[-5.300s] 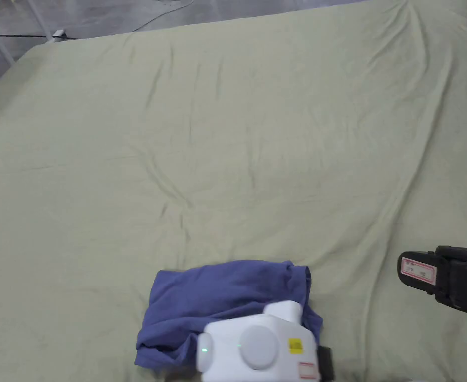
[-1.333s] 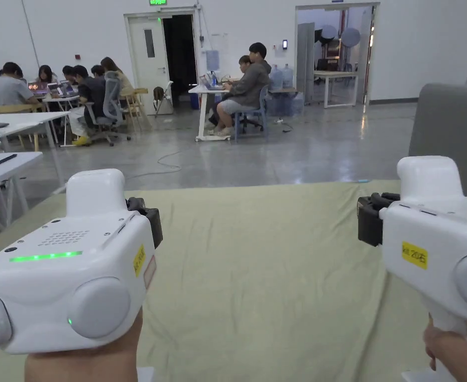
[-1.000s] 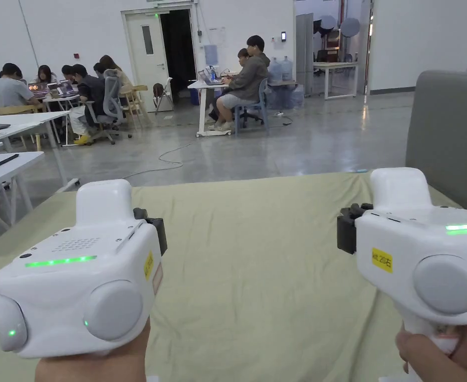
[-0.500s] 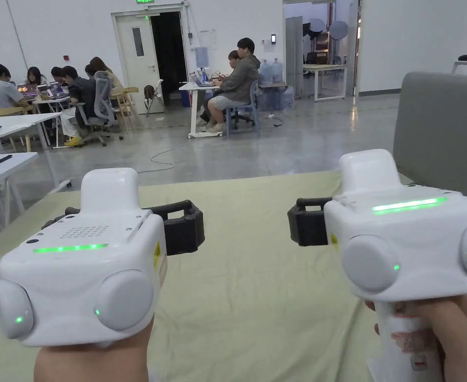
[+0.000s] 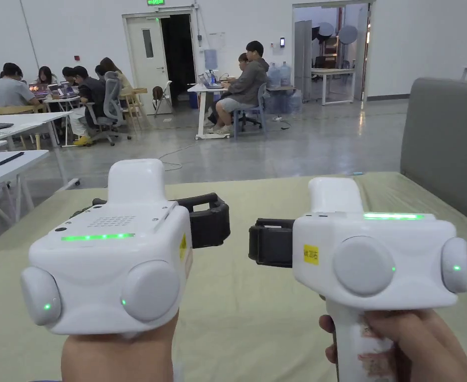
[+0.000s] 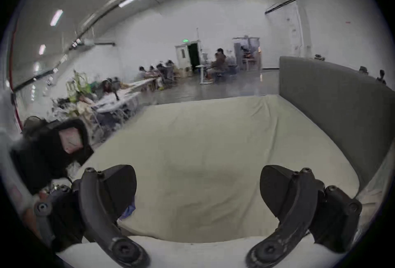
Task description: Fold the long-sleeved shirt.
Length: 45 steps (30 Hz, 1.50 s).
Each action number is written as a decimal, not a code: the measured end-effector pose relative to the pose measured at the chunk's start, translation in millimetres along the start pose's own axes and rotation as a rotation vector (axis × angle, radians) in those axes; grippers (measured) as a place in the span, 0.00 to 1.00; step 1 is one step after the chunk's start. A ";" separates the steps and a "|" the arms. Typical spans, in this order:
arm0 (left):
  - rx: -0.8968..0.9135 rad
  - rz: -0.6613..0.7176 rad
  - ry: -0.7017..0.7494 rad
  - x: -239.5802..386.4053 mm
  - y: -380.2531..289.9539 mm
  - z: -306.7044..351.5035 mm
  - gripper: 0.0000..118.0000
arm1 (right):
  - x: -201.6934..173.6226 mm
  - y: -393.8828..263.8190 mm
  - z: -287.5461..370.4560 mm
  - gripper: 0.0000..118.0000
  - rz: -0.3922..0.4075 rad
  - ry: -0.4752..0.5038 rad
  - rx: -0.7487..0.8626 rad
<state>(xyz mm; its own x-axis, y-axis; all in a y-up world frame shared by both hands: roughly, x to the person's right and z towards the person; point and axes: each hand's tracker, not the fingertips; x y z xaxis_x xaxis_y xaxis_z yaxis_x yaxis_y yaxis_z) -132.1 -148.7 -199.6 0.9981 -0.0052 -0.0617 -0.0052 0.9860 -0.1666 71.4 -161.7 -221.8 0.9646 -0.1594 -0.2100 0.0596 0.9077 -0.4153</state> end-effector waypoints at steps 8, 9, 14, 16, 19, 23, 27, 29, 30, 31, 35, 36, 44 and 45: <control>0.017 0.026 0.048 -19.1 2.1 5.1 1.00 | 0.6 13.4 14.7 0.97 0.066 -0.116 0.070; 0.008 0.032 0.051 -21.0 1.8 5.3 1.00 | 2.7 13.7 16.5 0.97 0.056 -0.106 0.074; -0.004 0.003 0.074 -23.5 1.7 6.1 1.00 | 8.7 16.2 18.2 0.97 0.067 -0.146 0.080; -0.005 0.001 0.074 -23.5 1.9 6.8 1.00 | 11.7 17.5 18.6 0.97 0.062 -0.149 0.082; -0.008 0.012 0.062 -24.2 3.0 6.7 1.00 | 13.0 17.4 18.6 0.97 0.058 -0.149 0.077; -0.009 0.011 0.057 -23.4 3.4 7.6 1.00 | 12.7 17.1 19.6 0.97 0.077 -0.159 0.081; -0.010 0.008 0.058 -24.4 3.1 10.5 1.00 | 14.8 16.6 24.8 0.97 0.073 -0.156 0.086; -0.013 0.010 0.055 -25.6 3.1 11.9 1.00 | 13.9 16.7 26.8 0.97 0.076 -0.157 0.087; -0.014 0.011 0.055 -26.1 3.4 12.6 1.00 | 13.1 16.7 28.0 0.97 0.079 -0.161 0.090; -0.015 0.011 0.056 -26.7 3.8 13.3 1.00 | 13.1 16.7 29.1 0.97 0.082 -0.163 0.093; -0.014 0.015 0.061 -28.2 5.6 16.2 1.00 | 12.3 18.3 33.5 0.97 0.082 -0.156 0.100; -0.013 0.017 0.059 -28.3 5.9 17.5 1.00 | 12.3 18.4 34.1 0.97 0.079 -0.150 0.102; -0.023 0.023 0.045 -27.0 3.1 17.6 1.00 | 7.8 18.0 34.7 0.97 0.101 -0.157 0.097; -0.026 0.028 0.041 -27.1 2.7 17.2 1.00 | 7.5 17.7 34.9 0.97 0.100 -0.155 0.097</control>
<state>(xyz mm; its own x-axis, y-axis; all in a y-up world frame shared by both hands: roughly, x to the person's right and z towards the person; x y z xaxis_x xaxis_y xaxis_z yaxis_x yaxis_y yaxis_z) -158.1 -143.0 -181.4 0.9942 0.0151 -0.1069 -0.0353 0.9812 -0.1899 88.6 -133.3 -199.8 0.9945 -0.0115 -0.1039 -0.0214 0.9504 -0.3104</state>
